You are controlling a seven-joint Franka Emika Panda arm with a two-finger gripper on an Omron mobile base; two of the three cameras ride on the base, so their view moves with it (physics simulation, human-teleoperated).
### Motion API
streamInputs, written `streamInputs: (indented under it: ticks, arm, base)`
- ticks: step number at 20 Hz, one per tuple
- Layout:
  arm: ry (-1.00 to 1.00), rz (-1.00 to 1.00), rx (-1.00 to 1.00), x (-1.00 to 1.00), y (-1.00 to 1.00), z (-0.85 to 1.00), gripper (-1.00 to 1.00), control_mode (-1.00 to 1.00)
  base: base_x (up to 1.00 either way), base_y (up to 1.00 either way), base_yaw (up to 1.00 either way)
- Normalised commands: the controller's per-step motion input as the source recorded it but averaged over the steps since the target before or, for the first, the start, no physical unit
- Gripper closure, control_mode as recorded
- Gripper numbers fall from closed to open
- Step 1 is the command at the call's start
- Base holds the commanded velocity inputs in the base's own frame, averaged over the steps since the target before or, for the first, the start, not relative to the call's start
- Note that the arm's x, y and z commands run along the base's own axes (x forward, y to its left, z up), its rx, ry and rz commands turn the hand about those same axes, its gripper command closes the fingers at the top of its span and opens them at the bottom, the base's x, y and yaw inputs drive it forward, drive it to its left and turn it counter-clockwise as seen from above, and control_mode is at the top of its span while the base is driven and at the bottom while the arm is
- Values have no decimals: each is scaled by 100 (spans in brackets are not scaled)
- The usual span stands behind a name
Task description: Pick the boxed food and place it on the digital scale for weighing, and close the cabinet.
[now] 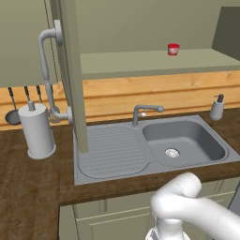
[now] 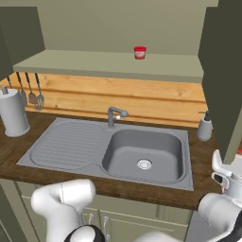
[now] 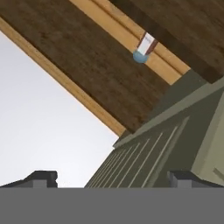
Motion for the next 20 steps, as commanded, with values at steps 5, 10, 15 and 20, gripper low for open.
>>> streamInputs:
  ticks: [5, 10, 15, 20]
  arm:
    - [15, 4, -11, 4, 32, 84, -100, -100]
    - [22, 5, -25, 8, 53, 88, -100, -100]
    - [35, 3, -34, 10, 75, 92, -100, -100]
    - [24, 0, -52, 11, 98, 80, -100, -100]
  base:
    - [0, 0, 0]
    - [0, 0, 0]
    - [0, 0, 0]
    - [0, 0, 0]
